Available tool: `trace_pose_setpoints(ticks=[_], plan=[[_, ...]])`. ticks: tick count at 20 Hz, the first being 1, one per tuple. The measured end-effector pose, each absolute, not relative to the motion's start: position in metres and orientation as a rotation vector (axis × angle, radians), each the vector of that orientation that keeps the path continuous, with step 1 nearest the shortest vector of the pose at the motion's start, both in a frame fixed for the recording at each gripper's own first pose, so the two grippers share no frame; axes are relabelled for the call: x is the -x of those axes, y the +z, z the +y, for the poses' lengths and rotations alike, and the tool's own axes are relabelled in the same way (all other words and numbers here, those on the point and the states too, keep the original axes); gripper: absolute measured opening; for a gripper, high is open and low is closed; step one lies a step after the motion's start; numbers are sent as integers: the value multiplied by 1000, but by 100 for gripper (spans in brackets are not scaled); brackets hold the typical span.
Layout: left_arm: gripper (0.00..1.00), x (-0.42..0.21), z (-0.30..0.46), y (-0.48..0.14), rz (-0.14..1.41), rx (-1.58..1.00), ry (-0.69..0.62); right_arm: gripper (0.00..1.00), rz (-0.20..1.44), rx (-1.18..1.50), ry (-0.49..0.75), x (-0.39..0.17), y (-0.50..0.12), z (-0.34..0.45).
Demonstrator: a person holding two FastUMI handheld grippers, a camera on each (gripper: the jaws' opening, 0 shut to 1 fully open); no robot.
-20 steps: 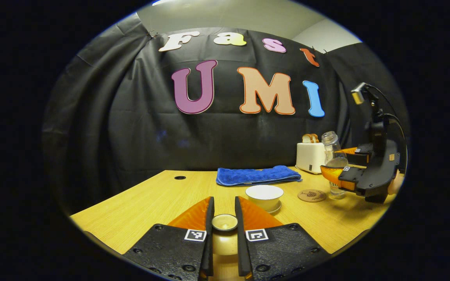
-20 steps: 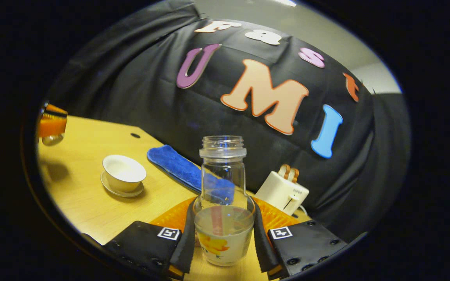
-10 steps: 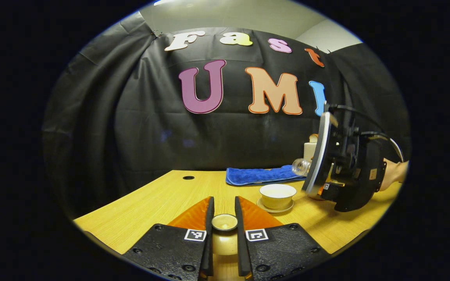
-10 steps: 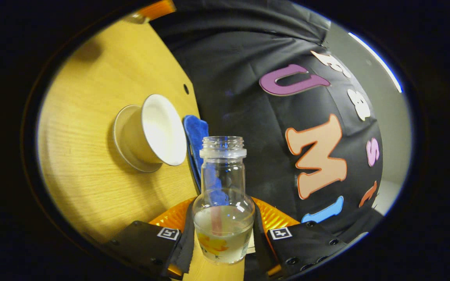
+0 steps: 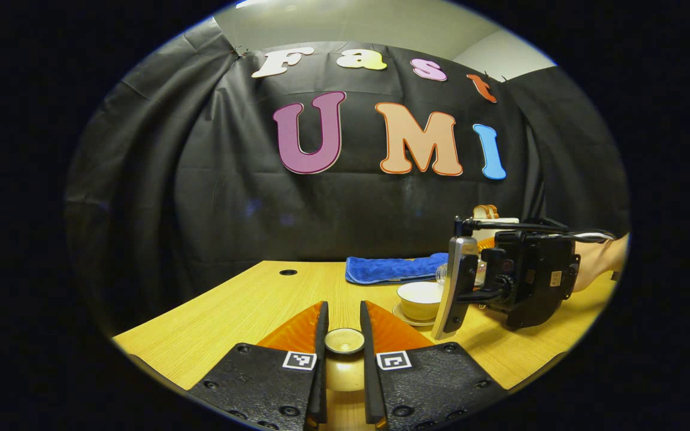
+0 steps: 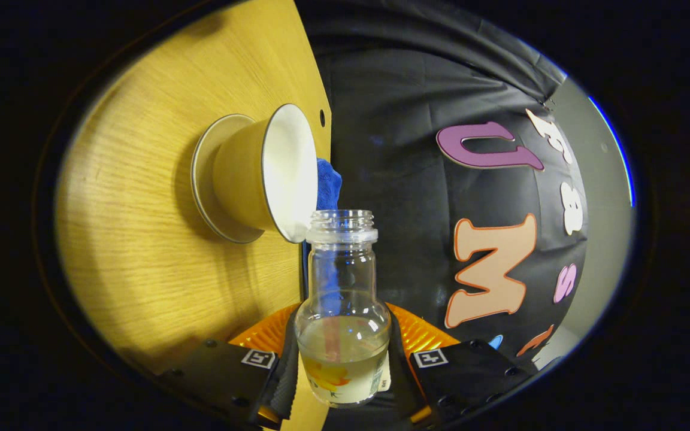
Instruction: Open the teacup lid with one hand, grasp the water bottle and pour water into the teacup with the other hand; after pouring, place the water bottle on the coaster and then close the teacup lid.
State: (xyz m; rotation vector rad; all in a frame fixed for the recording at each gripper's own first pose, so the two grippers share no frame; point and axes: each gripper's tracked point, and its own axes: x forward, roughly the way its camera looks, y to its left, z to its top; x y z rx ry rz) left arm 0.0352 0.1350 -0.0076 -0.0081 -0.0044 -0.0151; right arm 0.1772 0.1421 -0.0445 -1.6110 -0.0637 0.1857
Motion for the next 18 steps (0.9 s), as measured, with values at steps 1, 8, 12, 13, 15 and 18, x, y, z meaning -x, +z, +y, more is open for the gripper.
trace_pose_setpoints(ticks=[1, 8, 12, 13, 15, 18], plan=[[22, -35, 135, -8, -5, 8, -15, 68, -85, 1652, 184, -179, -36, 145], [22, -35, 136, -9, -3, 9, -16, 68, -134, 1810, 177, -182, -24, 150], [22, -36, 135, -8, -3, 10, -16, 67, -162, 1867, 177, -183, -20, 151], [22, -35, 136, -8, -3, 10, -17, 67, -174, 1887, 171, -182, -20, 152], [22, -35, 136, -9, -2, 10, -17, 68, -202, 1928, 177, -181, -18, 157], [22, -36, 136, -8, -2, 10, -17, 67, -234, 1961, 173, -179, -15, 160]])
